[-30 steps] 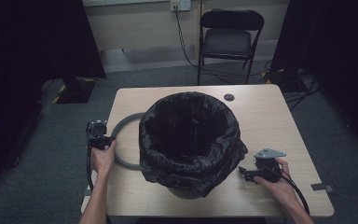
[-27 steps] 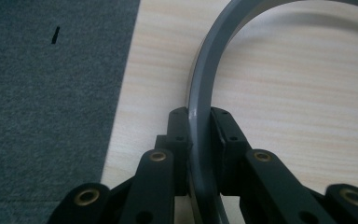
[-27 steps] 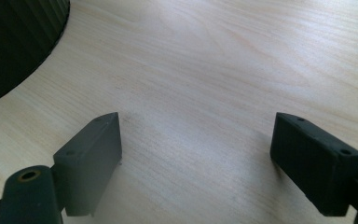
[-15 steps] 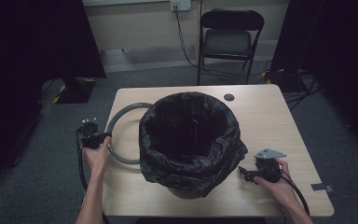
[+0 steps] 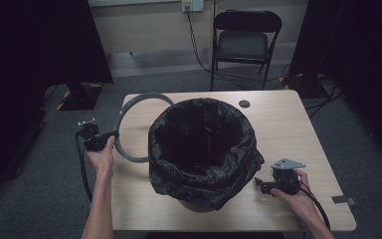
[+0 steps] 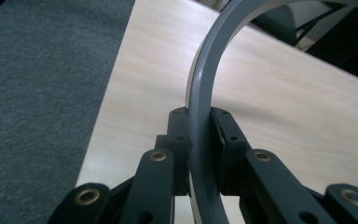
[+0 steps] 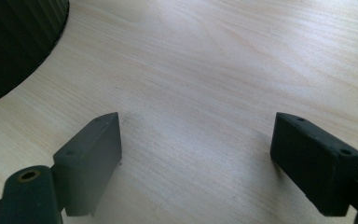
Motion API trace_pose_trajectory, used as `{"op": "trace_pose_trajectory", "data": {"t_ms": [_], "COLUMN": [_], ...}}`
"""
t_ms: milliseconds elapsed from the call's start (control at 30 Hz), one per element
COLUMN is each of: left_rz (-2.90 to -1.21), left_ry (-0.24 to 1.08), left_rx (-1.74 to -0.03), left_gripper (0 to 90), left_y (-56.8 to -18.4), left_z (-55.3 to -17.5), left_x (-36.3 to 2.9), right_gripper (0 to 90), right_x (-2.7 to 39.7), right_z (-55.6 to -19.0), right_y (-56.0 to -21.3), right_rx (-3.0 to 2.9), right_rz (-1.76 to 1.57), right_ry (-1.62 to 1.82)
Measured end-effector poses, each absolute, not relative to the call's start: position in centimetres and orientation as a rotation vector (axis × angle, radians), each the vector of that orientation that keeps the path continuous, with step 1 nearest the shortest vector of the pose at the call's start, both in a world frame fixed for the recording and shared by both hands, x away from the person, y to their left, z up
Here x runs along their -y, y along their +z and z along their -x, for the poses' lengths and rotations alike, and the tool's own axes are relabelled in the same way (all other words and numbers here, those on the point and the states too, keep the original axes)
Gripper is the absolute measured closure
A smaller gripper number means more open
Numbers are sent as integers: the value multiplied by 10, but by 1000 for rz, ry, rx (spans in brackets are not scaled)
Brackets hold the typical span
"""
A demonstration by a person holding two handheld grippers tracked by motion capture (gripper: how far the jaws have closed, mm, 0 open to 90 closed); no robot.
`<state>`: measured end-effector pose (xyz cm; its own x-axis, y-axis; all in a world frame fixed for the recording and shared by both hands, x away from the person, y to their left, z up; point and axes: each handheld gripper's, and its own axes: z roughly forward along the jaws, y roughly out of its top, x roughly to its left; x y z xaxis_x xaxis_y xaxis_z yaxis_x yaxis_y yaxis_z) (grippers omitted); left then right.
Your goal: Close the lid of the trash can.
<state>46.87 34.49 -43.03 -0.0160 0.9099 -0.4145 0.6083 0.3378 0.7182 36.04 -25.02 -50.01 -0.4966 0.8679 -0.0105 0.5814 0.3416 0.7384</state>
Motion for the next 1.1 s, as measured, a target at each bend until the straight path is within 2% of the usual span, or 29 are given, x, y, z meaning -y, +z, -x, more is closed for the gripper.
{"op": "trace_pose_trajectory", "data": {"t_ms": [533, 700, 1033, 1100], "left_rz": [-1286, -1244, -1194, -1142], "left_ry": [534, 554, 520, 458], "left_rx": [-1543, -1545, -1480, -1461], "left_gripper": [792, 792, 794, 793], "left_y": [-384, -373, -356, -353], "left_z": [-485, -489, -492, -493], "left_x": [-324, -333, -333, -335], "right_gripper": [153, 153, 151, 151], "right_x": [250, 250, 250, 250], "right_z": [-361, -361, -361, -361], "right_y": [-500, -500, -500, -500], "right_rx": [-2208, -2209, -2206, -2206], "right_rz": [-1271, -1270, -1274, -1272], "right_ry": [965, 964, 962, 962]}}
